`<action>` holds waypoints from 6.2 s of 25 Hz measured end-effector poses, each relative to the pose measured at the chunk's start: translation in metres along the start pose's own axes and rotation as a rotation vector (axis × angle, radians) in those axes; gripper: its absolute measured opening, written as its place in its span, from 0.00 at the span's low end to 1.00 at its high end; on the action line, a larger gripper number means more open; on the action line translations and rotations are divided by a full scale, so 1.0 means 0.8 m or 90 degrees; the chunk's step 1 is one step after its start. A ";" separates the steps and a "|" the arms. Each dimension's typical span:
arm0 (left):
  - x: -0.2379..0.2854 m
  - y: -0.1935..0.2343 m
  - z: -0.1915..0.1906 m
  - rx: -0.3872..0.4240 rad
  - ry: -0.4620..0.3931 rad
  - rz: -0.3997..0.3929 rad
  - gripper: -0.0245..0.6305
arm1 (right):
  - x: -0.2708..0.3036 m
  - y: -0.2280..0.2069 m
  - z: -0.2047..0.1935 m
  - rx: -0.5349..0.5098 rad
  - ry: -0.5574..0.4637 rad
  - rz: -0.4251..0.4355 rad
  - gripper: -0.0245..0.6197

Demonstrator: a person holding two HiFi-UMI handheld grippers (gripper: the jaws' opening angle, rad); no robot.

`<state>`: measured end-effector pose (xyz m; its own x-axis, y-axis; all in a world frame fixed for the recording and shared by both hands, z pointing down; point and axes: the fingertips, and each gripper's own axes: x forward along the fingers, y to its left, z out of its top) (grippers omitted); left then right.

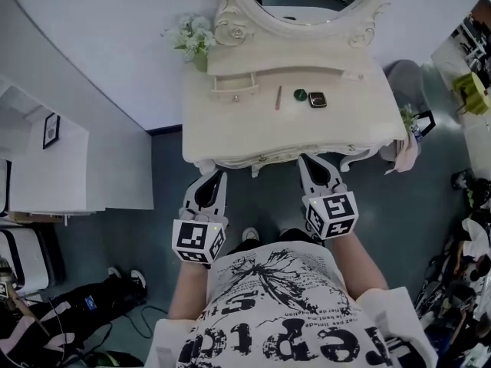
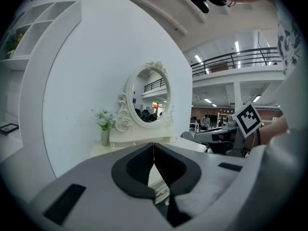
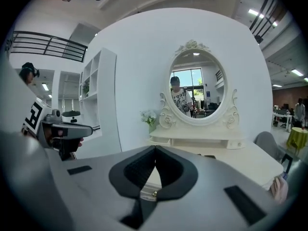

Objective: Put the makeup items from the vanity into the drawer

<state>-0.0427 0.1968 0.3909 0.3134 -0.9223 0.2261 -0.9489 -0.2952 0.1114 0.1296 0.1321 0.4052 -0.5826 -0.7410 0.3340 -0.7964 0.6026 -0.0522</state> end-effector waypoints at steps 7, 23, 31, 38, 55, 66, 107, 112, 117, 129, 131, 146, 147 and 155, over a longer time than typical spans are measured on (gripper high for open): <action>0.058 0.034 0.010 0.016 -0.011 0.026 0.07 | 0.076 -0.036 0.007 -0.021 0.008 0.017 0.06; 0.257 0.138 0.047 -0.009 0.000 0.136 0.07 | 0.289 -0.158 0.036 -0.078 0.069 0.099 0.06; 0.303 0.157 0.038 -0.005 0.023 0.096 0.07 | 0.341 -0.179 -0.003 -0.058 0.132 0.083 0.07; 0.327 0.187 0.026 -0.003 0.043 0.047 0.07 | 0.374 -0.186 -0.068 -0.047 0.238 0.043 0.07; 0.331 0.236 -0.009 -0.024 0.090 0.010 0.07 | 0.412 -0.196 -0.159 0.054 0.419 -0.079 0.27; 0.331 0.246 0.005 -0.026 0.084 0.006 0.07 | 0.416 -0.190 -0.159 0.045 0.465 -0.095 0.12; 0.223 0.299 -0.017 -0.084 0.060 0.187 0.07 | 0.503 0.027 -0.040 -0.269 0.379 0.299 0.13; 0.216 0.301 -0.016 -0.089 0.062 0.202 0.07 | 0.497 0.030 -0.040 -0.253 0.377 0.311 0.23; 0.228 0.294 -0.011 -0.086 0.062 0.185 0.07 | 0.481 0.011 -0.025 -0.219 0.352 0.286 0.23; 0.336 0.222 0.015 -0.032 0.070 0.010 0.07 | 0.409 -0.160 -0.036 -0.083 0.339 0.072 0.23; 0.352 0.206 0.015 -0.024 0.077 -0.020 0.07 | 0.392 -0.192 -0.051 -0.062 0.347 0.030 0.23; 0.401 0.143 -0.001 -0.013 0.127 -0.082 0.07 | 0.359 -0.280 -0.164 0.019 0.475 -0.039 0.29; 0.401 0.142 -0.002 -0.014 0.129 -0.081 0.07 | 0.360 -0.279 -0.165 0.006 0.483 -0.039 0.29; 0.404 0.134 -0.001 -0.014 0.129 -0.080 0.07 | 0.364 -0.288 -0.167 -0.088 0.526 -0.038 0.11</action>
<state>-0.0434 -0.1327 0.4770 0.4315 -0.8095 0.3981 -0.9019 -0.3966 0.1713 0.1654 -0.1829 0.6401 -0.1903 -0.3499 0.9173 -0.7636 0.6400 0.0857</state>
